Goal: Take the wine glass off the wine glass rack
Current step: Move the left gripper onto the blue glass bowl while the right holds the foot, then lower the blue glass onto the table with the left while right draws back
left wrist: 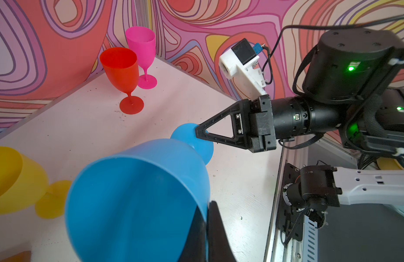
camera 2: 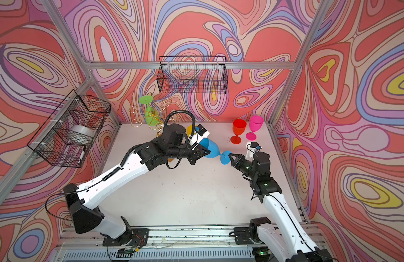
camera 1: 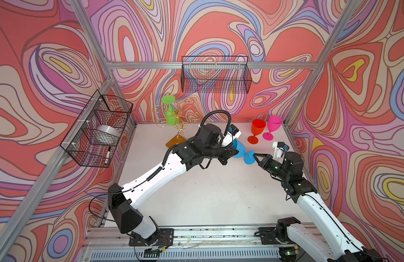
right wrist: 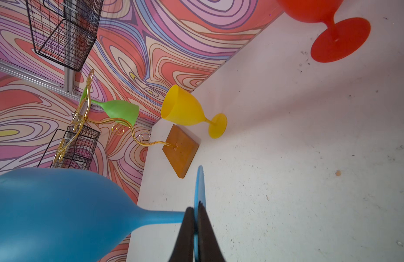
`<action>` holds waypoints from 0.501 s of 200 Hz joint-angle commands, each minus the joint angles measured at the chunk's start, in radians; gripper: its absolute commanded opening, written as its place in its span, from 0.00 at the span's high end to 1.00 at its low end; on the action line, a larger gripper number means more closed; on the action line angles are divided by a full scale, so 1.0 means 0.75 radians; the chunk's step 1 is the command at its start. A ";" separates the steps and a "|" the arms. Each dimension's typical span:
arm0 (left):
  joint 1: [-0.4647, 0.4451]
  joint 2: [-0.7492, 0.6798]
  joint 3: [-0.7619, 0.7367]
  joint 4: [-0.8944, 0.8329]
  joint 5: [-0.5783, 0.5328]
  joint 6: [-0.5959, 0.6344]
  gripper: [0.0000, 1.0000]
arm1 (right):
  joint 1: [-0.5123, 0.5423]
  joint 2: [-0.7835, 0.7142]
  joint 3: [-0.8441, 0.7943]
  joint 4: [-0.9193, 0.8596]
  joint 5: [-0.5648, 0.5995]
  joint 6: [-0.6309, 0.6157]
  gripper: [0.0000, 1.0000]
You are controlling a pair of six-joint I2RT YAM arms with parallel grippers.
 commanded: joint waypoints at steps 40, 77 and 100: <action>-0.005 -0.052 -0.042 -0.086 -0.123 0.009 1.00 | -0.005 0.021 0.026 -0.050 0.049 -0.003 0.53; -0.006 -0.078 -0.082 -0.140 -0.165 0.010 1.00 | -0.005 0.041 0.060 -0.075 0.083 -0.023 0.40; -0.007 -0.077 -0.085 -0.189 -0.205 0.024 1.00 | -0.005 0.051 0.089 -0.122 0.126 -0.040 0.34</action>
